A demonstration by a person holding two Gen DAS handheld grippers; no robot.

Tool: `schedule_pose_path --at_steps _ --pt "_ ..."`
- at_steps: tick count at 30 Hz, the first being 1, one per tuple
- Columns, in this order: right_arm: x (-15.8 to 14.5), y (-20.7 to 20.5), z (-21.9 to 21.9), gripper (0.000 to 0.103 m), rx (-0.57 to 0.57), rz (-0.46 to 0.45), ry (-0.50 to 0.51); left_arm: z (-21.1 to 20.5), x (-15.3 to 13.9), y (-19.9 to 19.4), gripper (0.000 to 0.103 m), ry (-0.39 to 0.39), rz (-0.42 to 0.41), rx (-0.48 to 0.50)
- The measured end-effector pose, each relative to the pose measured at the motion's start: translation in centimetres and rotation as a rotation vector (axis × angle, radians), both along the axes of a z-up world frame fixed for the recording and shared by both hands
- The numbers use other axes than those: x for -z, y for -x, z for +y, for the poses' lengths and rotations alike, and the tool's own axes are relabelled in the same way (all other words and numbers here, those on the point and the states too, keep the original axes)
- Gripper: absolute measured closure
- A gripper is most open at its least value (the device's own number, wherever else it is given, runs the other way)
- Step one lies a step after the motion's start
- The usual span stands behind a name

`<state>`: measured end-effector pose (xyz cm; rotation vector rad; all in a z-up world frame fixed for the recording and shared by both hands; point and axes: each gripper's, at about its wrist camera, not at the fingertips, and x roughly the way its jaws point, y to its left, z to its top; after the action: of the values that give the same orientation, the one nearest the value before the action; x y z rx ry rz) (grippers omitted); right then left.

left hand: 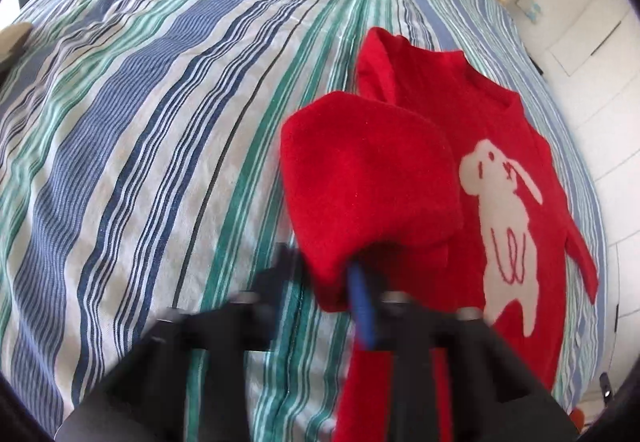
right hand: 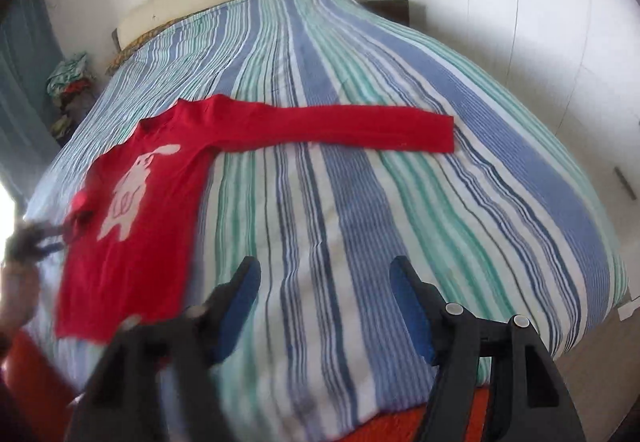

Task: Fold small clothes
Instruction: 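Release the sleeve from the right tool while the left tool grasps the other sleeve, then pull the other sleeve outward from the body with the left tool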

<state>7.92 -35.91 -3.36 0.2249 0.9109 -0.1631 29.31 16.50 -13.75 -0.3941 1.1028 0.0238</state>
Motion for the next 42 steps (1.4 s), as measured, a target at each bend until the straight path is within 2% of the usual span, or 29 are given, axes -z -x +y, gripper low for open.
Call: schedule_pose_path --at_steps 1,3,8,10,12,13,14,15,16,17,20,22,23,25,27,29,31,32,34,35,37,39,42 --pt "0.0 0.2 0.6 0.036 -0.012 -0.004 0.004 0.1 -0.7 -0.1 0.099 -0.032 -0.023 -0.005" --pt "-0.5 0.7 1.6 0.036 -0.035 -0.031 0.039 -0.1 -3.7 0.1 0.099 -0.178 -0.116 0.043" --pt "-1.2 1.6 2.7 0.036 -0.057 -0.074 0.088 -0.5 -11.0 1.7 0.099 -0.652 -0.283 0.212" --pt "-1.0 1.6 2.8 0.036 -0.057 -0.067 0.093 -1.6 -12.1 3.3 0.097 -0.855 -0.334 0.266" --pt "-0.8 1.3 2.9 0.036 -0.058 -0.059 0.101 -4.2 -11.4 5.4 0.094 -1.052 -0.388 0.359" --pt "-0.8 1.2 3.0 0.036 -0.059 -0.056 0.104 -5.8 -10.3 6.4 0.083 -1.129 -0.418 0.410" --pt "-0.7 1.1 3.1 0.036 -0.062 -0.051 0.108 -7.7 -8.9 7.6 0.063 -1.178 -0.439 0.471" --pt "-0.5 0.9 3.2 0.036 -0.066 -0.044 0.111 -9.5 -7.3 8.7 0.047 -1.205 -0.445 0.536" --pt "-0.4 0.8 3.3 0.036 -0.069 -0.037 0.113 -11.5 -5.2 9.9 0.018 -1.229 -0.441 0.600" --pt "-0.3 0.7 3.4 0.036 -0.072 -0.031 0.115 -13.3 -3.0 11.0 0.009 -1.249 -0.429 0.663" --pt "-0.2 0.7 3.4 0.036 -0.076 -0.024 0.122 -16.3 1.8 14.2 0.011 -1.263 -0.365 0.803" --pt "-0.4 1.0 3.4 0.036 -0.077 -0.032 0.129 -16.3 2.2 15.7 0.014 -1.211 -0.331 0.799" --pt "-0.5 1.2 3.4 0.036 -0.077 -0.034 0.131 -15.7 1.5 16.1 0.014 -1.155 -0.306 0.780" --pt "-0.5 1.3 3.3 0.036 -0.073 -0.038 0.131 -13.2 -0.7 16.2 0.009 -0.990 -0.247 0.710" --pt "-0.4 1.2 3.0 0.036 -0.065 -0.034 0.124 -9.4 -3.0 15.6 0.009 -0.801 -0.193 0.578" --pt "-0.2 0.9 2.9 0.036 -0.059 -0.027 0.114 -4.0 -4.7 13.6 0.009 -0.577 -0.144 0.398" --pt "0.0 0.6 3.0 0.036 -0.060 -0.018 0.113 1.9 -4.9 11.6 0.013 -0.289 -0.089 0.207" --pt "0.1 0.5 3.1 0.036 -0.064 -0.013 0.118 4.4 -4.4 10.6 0.017 -0.136 -0.067 0.131" --pt "0.2 0.3 3.5 0.036 -0.075 -0.004 0.132 7.1 -2.6 8.8 0.028 0.088 -0.028 0.048" --pt "0.3 0.3 3.6 0.036 -0.080 -0.001 0.140 7.5 -1.6 7.8 0.034 0.150 -0.007 0.032" --pt "0.2 0.3 4.0 0.036 -0.087 -0.002 0.154 7.0 0.4 6.7 0.038 0.223 0.043 0.042" --pt "0.1 0.4 4.2 0.036 -0.090 -0.005 0.168 6.2 2.4 5.6 0.046 0.259 0.094 0.048" --pt "0.1 0.5 4.3 0.036 -0.093 -0.004 0.178 6.1 3.9 5.4 0.048 0.288 0.106 0.010"
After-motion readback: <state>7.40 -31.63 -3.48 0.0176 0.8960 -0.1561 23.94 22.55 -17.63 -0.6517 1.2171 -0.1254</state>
